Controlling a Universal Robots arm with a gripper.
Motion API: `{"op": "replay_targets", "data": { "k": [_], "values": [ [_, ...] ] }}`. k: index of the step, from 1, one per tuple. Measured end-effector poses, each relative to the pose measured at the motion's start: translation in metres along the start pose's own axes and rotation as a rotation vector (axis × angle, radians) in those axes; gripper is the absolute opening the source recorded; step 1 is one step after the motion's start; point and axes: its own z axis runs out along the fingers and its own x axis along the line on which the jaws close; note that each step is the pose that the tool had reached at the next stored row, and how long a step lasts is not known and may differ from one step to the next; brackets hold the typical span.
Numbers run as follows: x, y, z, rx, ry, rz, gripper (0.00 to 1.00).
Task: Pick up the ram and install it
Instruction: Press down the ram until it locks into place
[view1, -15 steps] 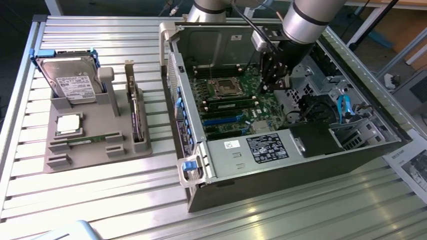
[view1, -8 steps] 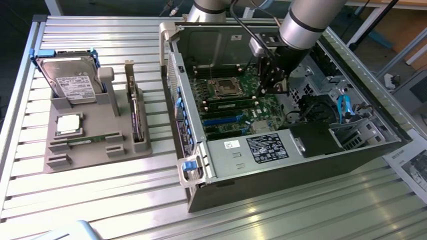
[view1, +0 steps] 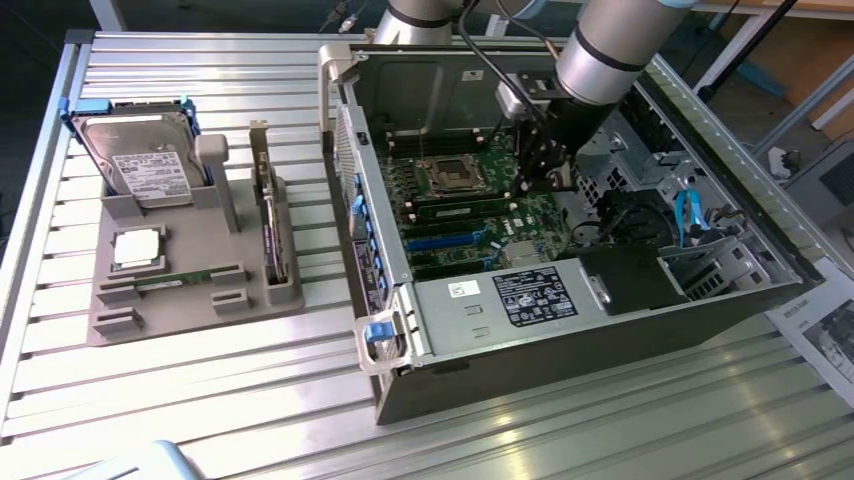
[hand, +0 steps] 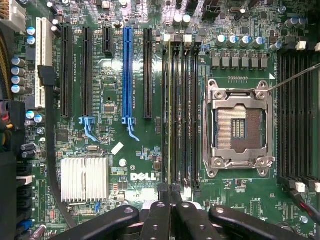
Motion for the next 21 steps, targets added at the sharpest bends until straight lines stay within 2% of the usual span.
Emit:
{"op": "replay_targets", "data": {
  "k": [3, 8, 10, 12, 15, 21],
  "values": [
    [-0.0006, 0.0001, 0.0023, 0.0009, -0.0056, 0.000, 0.10],
    [-0.0016, 0.0001, 0.0032, 0.0011, -0.0069, 0.000, 0.10],
    [-0.0045, 0.0000, 0.0041, 0.0009, -0.0043, 0.000, 0.10],
    [-0.0050, -0.0001, 0.0050, 0.0010, 0.0021, 0.000, 0.10],
    [-0.0049, 0.0000, 0.0051, 0.0010, 0.0083, 0.000, 0.10],
    [-0.0047, -0.0002, 0.0089, 0.0012, 0.0083, 0.000, 0.10]
  ]
}}
